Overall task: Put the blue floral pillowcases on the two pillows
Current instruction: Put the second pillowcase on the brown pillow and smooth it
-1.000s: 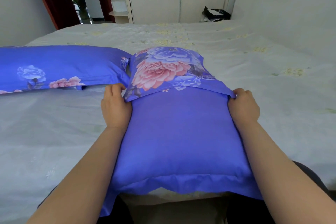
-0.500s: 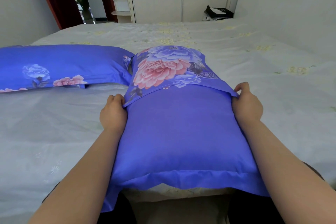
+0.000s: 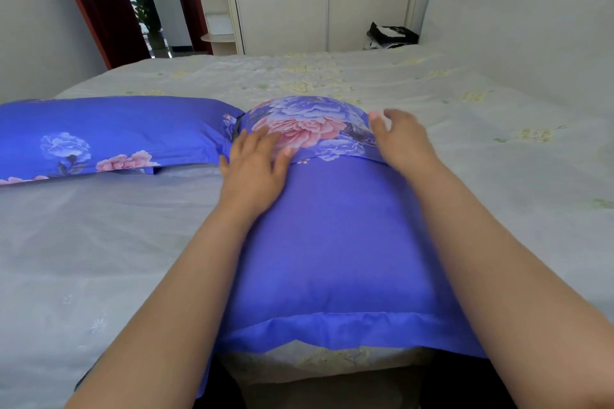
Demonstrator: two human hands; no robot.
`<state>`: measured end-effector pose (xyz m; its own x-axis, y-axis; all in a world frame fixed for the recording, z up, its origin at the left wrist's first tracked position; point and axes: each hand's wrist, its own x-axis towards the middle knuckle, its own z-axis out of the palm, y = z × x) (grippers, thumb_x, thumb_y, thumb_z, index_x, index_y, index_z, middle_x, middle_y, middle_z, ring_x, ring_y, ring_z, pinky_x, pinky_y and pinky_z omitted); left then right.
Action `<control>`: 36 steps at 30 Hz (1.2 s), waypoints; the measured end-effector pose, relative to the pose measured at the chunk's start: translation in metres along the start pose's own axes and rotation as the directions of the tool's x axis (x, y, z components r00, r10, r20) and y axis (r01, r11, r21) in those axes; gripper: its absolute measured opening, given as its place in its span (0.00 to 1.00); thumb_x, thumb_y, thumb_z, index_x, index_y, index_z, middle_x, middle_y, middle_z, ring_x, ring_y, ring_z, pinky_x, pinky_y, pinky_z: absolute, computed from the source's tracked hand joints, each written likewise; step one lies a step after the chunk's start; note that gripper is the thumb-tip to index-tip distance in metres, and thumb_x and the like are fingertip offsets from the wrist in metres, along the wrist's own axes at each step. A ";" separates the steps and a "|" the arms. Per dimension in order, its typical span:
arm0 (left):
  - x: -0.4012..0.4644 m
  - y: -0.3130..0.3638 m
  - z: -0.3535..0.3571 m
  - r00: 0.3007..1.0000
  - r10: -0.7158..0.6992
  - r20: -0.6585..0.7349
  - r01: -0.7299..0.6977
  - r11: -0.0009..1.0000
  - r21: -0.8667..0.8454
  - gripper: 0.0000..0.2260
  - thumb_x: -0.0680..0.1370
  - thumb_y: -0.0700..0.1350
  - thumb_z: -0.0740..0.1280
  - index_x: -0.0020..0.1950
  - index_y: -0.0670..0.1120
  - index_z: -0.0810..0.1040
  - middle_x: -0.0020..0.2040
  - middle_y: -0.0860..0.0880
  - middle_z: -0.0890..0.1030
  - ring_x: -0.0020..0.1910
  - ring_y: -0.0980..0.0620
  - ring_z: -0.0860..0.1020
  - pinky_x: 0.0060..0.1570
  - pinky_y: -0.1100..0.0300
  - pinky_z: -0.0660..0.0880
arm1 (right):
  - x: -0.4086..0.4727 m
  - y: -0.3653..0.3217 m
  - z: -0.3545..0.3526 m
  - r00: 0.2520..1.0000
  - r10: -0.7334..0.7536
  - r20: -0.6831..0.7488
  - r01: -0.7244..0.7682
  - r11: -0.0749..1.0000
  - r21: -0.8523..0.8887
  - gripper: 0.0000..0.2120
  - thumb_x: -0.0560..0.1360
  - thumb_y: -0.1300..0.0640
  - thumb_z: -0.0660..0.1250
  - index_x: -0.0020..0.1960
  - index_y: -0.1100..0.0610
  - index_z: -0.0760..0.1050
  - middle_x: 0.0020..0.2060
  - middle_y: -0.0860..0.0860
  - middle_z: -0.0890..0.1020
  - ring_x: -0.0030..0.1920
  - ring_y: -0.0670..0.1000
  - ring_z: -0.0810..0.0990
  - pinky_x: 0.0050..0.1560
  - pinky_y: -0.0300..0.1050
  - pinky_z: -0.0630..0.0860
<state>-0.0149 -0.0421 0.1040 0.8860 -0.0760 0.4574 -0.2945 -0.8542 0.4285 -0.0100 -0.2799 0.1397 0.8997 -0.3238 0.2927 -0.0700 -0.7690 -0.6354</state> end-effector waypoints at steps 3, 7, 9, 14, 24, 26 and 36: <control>-0.005 -0.016 0.026 0.938 -0.246 0.243 0.270 0.961 -0.068 0.35 0.74 0.69 0.46 0.76 0.52 0.55 0.77 0.52 0.54 0.76 0.48 0.51 0.72 0.40 0.50 | -0.005 0.031 0.030 0.894 0.346 0.285 -0.351 0.936 -0.036 0.51 0.69 0.26 0.55 0.76 0.62 0.49 0.76 0.58 0.55 0.74 0.59 0.58 0.73 0.54 0.57; -0.011 -0.038 0.038 0.873 -0.390 0.293 0.465 0.848 -0.253 0.36 0.77 0.64 0.56 0.77 0.45 0.53 0.77 0.45 0.54 0.75 0.47 0.56 0.74 0.51 0.52 | -0.013 0.068 0.034 0.738 0.435 0.516 -0.585 0.794 0.167 0.45 0.63 0.25 0.63 0.67 0.57 0.72 0.61 0.54 0.77 0.58 0.55 0.78 0.57 0.47 0.73; -0.008 -0.037 0.036 0.869 -0.390 0.304 0.484 0.794 -0.368 0.37 0.75 0.65 0.59 0.76 0.44 0.57 0.75 0.43 0.60 0.73 0.46 0.61 0.72 0.51 0.58 | -0.010 0.061 0.033 0.695 0.352 0.627 -0.638 0.703 0.313 0.37 0.64 0.29 0.67 0.60 0.55 0.77 0.53 0.53 0.82 0.50 0.54 0.82 0.49 0.46 0.77; 0.009 -0.031 0.013 0.887 -0.395 0.238 0.455 0.662 -0.596 0.29 0.74 0.64 0.61 0.68 0.47 0.70 0.65 0.50 0.75 0.63 0.49 0.74 0.65 0.52 0.69 | 0.018 0.015 0.020 0.832 0.292 0.471 -0.541 0.616 0.573 0.23 0.63 0.50 0.78 0.54 0.60 0.80 0.45 0.54 0.84 0.40 0.52 0.84 0.42 0.44 0.81; 0.031 0.016 0.032 0.969 -0.200 0.148 0.249 0.757 -0.604 0.21 0.79 0.52 0.61 0.70 0.45 0.67 0.68 0.48 0.71 0.67 0.51 0.70 0.67 0.55 0.66 | 0.089 -0.159 -0.056 0.819 -0.572 -0.041 0.435 0.666 -0.606 0.13 0.74 0.63 0.60 0.57 0.57 0.74 0.54 0.58 0.79 0.55 0.61 0.78 0.44 0.47 0.69; 0.039 0.015 0.024 0.976 -0.196 0.097 0.215 0.785 -0.581 0.20 0.79 0.52 0.62 0.68 0.45 0.69 0.66 0.48 0.73 0.66 0.51 0.71 0.65 0.58 0.66 | 0.093 -0.165 -0.042 0.744 -0.667 0.037 0.486 0.504 -0.714 0.15 0.75 0.63 0.60 0.61 0.56 0.73 0.55 0.58 0.78 0.56 0.61 0.77 0.48 0.50 0.70; 0.004 -0.070 0.016 0.853 -0.408 0.326 0.326 0.904 0.278 0.29 0.77 0.61 0.59 0.75 0.50 0.57 0.76 0.50 0.58 0.75 0.46 0.53 0.70 0.41 0.54 | 0.082 -0.071 0.097 0.904 -0.114 0.413 0.338 0.782 -0.524 0.30 0.78 0.54 0.57 0.77 0.49 0.49 0.73 0.57 0.61 0.70 0.60 0.65 0.66 0.54 0.64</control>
<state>0.0154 0.0093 0.0632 0.9925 0.1156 -0.0387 0.1219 -0.9396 0.3198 0.1101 -0.1986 0.1392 0.9988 0.0229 0.0422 0.0239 -0.9994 -0.0231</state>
